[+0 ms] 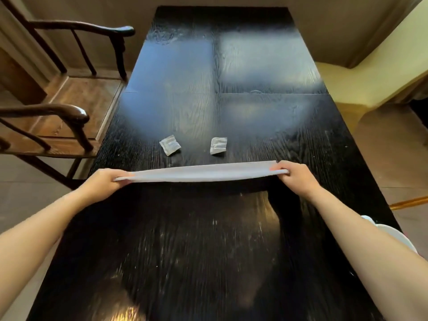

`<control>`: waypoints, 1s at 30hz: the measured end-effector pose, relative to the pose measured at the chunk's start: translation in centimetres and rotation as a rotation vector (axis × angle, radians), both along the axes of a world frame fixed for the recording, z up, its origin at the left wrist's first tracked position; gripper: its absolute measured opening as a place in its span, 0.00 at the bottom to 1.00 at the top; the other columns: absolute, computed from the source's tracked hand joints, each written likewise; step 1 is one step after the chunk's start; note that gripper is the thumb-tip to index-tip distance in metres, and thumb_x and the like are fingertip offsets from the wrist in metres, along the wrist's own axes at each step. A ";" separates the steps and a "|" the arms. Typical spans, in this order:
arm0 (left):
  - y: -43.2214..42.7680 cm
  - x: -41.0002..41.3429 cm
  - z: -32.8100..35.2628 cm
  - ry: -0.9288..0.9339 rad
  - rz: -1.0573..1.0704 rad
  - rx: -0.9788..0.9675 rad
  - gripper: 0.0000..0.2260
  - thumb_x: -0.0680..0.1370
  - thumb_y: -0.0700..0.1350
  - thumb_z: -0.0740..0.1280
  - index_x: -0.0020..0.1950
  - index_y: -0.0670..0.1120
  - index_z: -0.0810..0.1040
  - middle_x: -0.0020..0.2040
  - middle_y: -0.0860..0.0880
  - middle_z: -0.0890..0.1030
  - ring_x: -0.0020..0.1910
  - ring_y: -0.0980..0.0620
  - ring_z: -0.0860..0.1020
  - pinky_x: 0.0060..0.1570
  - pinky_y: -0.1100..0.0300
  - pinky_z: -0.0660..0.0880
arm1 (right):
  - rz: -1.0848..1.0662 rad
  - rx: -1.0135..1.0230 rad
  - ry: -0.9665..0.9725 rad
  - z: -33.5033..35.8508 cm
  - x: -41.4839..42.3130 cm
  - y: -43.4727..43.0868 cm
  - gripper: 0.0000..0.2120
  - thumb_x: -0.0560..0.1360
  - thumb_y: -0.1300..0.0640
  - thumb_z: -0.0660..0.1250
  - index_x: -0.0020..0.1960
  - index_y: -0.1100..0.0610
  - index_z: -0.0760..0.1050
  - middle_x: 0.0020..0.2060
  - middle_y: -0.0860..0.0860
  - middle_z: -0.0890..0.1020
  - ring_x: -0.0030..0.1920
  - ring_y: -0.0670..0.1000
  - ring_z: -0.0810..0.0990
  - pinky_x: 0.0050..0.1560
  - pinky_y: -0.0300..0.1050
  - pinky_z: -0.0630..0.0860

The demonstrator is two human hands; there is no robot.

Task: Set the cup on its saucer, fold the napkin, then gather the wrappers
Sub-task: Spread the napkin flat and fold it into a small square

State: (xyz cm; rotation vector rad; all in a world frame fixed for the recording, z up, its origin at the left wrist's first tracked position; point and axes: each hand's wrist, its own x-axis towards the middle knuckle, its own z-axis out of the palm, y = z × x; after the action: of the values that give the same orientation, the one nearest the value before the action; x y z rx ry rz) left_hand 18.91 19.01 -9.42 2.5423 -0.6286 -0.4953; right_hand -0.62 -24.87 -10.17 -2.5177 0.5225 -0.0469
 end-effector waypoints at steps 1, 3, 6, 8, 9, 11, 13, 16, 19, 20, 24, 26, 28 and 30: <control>0.2 0.1 0.8 0.060 0.057 -0.042 0.05 0.74 0.39 0.69 0.48 0.45 0.83 0.43 0.44 0.84 0.47 0.49 0.79 0.47 0.56 0.71 | -0.046 0.080 -0.014 0.6 0.1 -0.1 0.07 0.73 0.65 0.66 0.43 0.56 0.80 0.40 0.53 0.84 0.45 0.53 0.81 0.45 0.41 0.72; 0.6 0.1 2.0 0.166 0.213 -0.200 0.03 0.73 0.40 0.70 0.44 0.48 0.81 0.36 0.49 0.82 0.38 0.53 0.78 0.38 0.64 0.72 | -0.137 0.380 -0.040 1.9 0.1 -0.3 0.09 0.72 0.65 0.68 0.39 0.52 0.79 0.33 0.48 0.83 0.36 0.46 0.82 0.36 0.33 0.75; 1.2 -0.1 2.6 0.400 0.450 -0.433 0.05 0.75 0.40 0.68 0.50 0.46 0.79 0.35 0.52 0.85 0.32 0.57 0.82 0.31 0.65 0.79 | -0.237 0.804 -0.016 2.9 -0.4 -0.3 0.05 0.74 0.63 0.67 0.47 0.56 0.80 0.34 0.48 0.86 0.35 0.44 0.85 0.30 0.34 0.78; 1.3 -0.6 2.1 0.506 0.501 -0.423 0.06 0.76 0.42 0.66 0.53 0.47 0.78 0.42 0.47 0.84 0.35 0.54 0.83 0.31 0.61 0.80 | -0.287 0.832 0.036 2.7 -0.7 -0.1 0.04 0.75 0.61 0.66 0.48 0.56 0.79 0.41 0.52 0.85 0.38 0.49 0.85 0.30 0.38 0.79; 1.2 -1.0 1.6 0.539 0.517 -0.410 0.07 0.77 0.42 0.65 0.54 0.46 0.78 0.43 0.46 0.84 0.35 0.53 0.84 0.30 0.61 0.80 | -0.316 0.811 0.062 2.4 -0.8 0.2 0.04 0.76 0.60 0.65 0.48 0.56 0.78 0.44 0.54 0.84 0.40 0.51 0.84 0.30 0.39 0.79; 0.8 -2.0 0.3 0.569 0.555 -0.394 0.10 0.77 0.39 0.65 0.57 0.41 0.77 0.43 0.44 0.82 0.34 0.50 0.83 0.29 0.63 0.80 | -0.354 0.731 0.116 1.6 -1.1 0.9 0.05 0.77 0.61 0.64 0.51 0.58 0.78 0.47 0.56 0.82 0.45 0.54 0.82 0.33 0.44 0.80; 0.0 -3.0 -0.8 0.504 0.576 -0.316 0.13 0.76 0.36 0.66 0.60 0.38 0.75 0.45 0.42 0.81 0.38 0.47 0.80 0.32 0.61 0.79 | -0.370 0.568 0.162 0.7 -1.3 1.8 0.09 0.76 0.61 0.64 0.55 0.62 0.77 0.49 0.57 0.81 0.48 0.57 0.80 0.41 0.49 0.79; -1.0 -4.1 -1.7 0.144 0.618 -0.031 0.20 0.74 0.40 0.67 0.66 0.41 0.71 0.57 0.38 0.79 0.52 0.40 0.77 0.48 0.49 0.74 | -0.449 0.543 0.097 0.2 -1.7 3.1 0.14 0.76 0.57 0.64 0.60 0.61 0.75 0.50 0.56 0.80 0.50 0.55 0.78 0.44 0.47 0.77; -3.8 -6.5 -2.1 -0.230 0.508 0.004 0.22 0.75 0.40 0.64 0.69 0.41 0.68 0.65 0.36 0.73 0.63 0.35 0.71 0.61 0.42 0.69 | -0.477 0.855 -0.022 0.4 -2.6 4.7 0.16 0.76 0.54 0.65 0.62 0.58 0.75 0.54 0.57 0.80 0.54 0.57 0.79 0.55 0.54 0.78; -5.5 -7.5 -2.5 -0.272 0.371 -0.031 0.23 0.75 0.39 0.64 0.70 0.41 0.67 0.68 0.36 0.71 0.67 0.36 0.68 0.65 0.43 0.65 | -0.460 0.922 -0.070 0.6 -2.9 5.3 0.14 0.76 0.55 0.66 0.60 0.57 0.76 0.54 0.57 0.81 0.55 0.57 0.79 0.57 0.55 0.77; -10.9 -10.6 -5.6 -0.327 -0.057 0.176 0.25 0.80 0.52 0.53 0.76 0.52 0.50 0.78 0.48 0.51 0.77 0.47 0.48 0.73 0.44 0.41 | -0.429 1.080 -0.248 1.7 -3.0 8.3 0.10 0.77 0.60 0.63 0.56 0.54 0.79 0.51 0.54 0.83 0.52 0.55 0.81 0.52 0.48 0.77; -11.4 -11.1 -7.1 -0.307 -0.064 0.249 0.24 0.80 0.54 0.45 0.75 0.55 0.40 0.78 0.52 0.45 0.76 0.52 0.40 0.70 0.45 0.31 | -0.444 1.004 -0.246 2.0 -2.2 10.5 0.13 0.78 0.60 0.60 0.60 0.54 0.77 0.52 0.52 0.83 0.53 0.53 0.81 0.50 0.46 0.78; -11.2 -11.1 -7.9 -0.297 -0.050 0.273 0.23 0.80 0.55 0.42 0.72 0.55 0.35 0.78 0.54 0.42 0.75 0.55 0.37 0.69 0.46 0.29 | -0.452 0.836 -0.238 2.2 -0.7 13.4 0.16 0.79 0.58 0.57 0.64 0.53 0.75 0.56 0.46 0.80 0.58 0.49 0.78 0.59 0.47 0.76; -11.2 -11.1 -8.1 -0.291 -0.047 0.282 0.23 0.79 0.56 0.39 0.71 0.56 0.34 0.76 0.55 0.39 0.74 0.56 0.35 0.69 0.45 0.30 | -0.365 0.651 -0.233 2.1 0.9 16.5 0.19 0.79 0.61 0.55 0.69 0.52 0.70 0.62 0.42 0.74 0.65 0.43 0.71 0.70 0.42 0.64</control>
State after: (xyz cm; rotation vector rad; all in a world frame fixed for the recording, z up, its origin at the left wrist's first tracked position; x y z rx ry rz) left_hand 7.78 7.82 -17.51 2.9040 -0.7695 -0.2433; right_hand 0.32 -8.39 -8.03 -1.7386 0.7516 -0.2602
